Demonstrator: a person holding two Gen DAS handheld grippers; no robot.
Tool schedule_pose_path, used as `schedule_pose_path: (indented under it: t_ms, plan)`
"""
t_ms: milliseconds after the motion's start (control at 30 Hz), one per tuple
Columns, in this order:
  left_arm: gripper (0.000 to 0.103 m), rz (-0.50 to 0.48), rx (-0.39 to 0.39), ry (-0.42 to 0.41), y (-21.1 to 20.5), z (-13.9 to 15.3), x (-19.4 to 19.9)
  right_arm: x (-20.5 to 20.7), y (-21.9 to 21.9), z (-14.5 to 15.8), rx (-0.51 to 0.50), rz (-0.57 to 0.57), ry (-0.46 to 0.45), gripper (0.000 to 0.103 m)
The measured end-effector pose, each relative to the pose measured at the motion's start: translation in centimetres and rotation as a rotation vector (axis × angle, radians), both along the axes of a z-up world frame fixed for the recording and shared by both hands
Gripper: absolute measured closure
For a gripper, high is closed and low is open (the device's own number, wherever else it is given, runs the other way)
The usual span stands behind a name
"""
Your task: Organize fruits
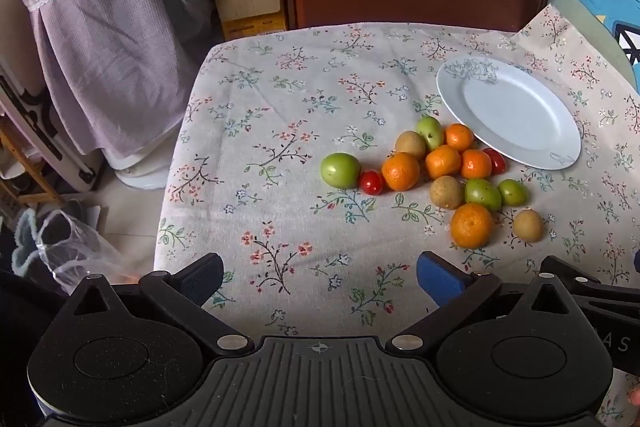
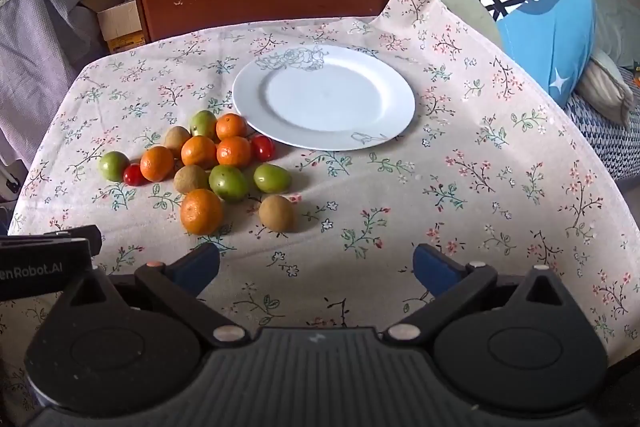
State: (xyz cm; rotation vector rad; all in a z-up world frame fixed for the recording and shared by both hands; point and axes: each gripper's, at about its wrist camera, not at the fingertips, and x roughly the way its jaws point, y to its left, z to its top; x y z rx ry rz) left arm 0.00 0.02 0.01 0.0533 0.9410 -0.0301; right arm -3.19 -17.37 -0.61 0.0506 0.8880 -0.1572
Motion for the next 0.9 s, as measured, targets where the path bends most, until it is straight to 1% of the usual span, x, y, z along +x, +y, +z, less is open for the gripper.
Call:
schedule_pose_path:
  t_ms: [100,233,267,467,767,867,900]
  plan:
    - [0.0,0.003,-0.009,-0.003,-0.1,0.2,0.0,0.1,0.1,0.2,-0.008,-0.004,-0.007,0.001]
    - [0.0,0.014,0.002,-0.005,-0.1,0.2,-0.1,0.3,0.4,0.2,-0.025,0.006,-0.004,0.001]
    - [0.0,0.011,0.015,-0.01,0.0,0.1,-0.1,0.4,0.4,0.2,-0.024,0.007,-0.003,0.001]
    - [0.0,0.01,0.008,-0.016,0.3,0.6,0.1,0.7,0.3,0.3,0.004,0.006,0.01,0.001]
    - [0.0,-0.008,0.045,-0.034,0.1,1.4,0.3,1.1,0.7,0.6,-0.015,0.018,-0.003,0.001]
    - [0.0,-0.009,0.047,-0.02,0.3,1.6,0.5,1.3,0.7,0.9,-0.007,0.029,-0.009,0.001]
    - [0.0,-0.013,0.062,-0.012,0.3,1.8,0.6,1.5,0.7,1.0,-0.003,0.032,-0.011,0.001]
